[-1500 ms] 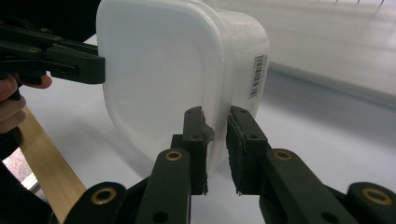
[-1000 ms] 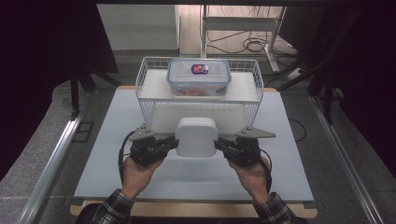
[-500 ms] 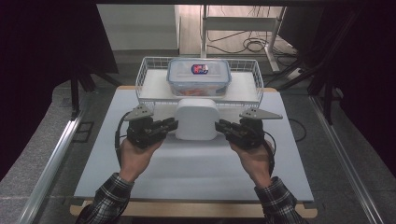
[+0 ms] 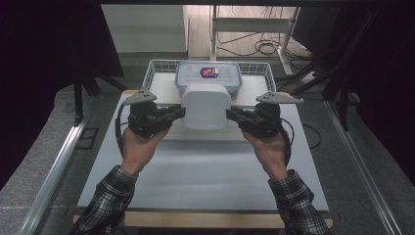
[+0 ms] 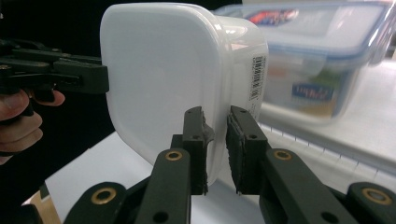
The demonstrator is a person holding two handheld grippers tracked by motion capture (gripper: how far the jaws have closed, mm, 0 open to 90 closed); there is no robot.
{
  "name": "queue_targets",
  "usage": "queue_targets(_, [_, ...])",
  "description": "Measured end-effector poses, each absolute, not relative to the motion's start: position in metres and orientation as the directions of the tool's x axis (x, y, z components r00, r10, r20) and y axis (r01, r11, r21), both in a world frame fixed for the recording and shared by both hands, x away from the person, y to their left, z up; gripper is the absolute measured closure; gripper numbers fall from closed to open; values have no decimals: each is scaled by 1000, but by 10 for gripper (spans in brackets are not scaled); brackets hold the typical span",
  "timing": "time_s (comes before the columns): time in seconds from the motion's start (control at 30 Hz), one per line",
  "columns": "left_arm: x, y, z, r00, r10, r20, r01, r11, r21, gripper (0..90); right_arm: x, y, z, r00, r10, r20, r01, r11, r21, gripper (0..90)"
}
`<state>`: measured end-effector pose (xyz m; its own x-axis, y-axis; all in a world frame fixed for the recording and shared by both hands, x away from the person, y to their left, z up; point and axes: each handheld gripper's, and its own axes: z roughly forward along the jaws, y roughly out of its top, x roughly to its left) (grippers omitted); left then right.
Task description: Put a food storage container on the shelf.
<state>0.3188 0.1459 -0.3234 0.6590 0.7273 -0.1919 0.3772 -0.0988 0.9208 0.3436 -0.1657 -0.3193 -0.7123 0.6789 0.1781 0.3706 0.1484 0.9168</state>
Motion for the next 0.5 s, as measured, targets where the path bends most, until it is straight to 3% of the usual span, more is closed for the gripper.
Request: queue_targets(0.5, [342,151,-280,664,719,-205,363,-70,929,792,362,-163,-278,-713,678,179,342,113,933,773])
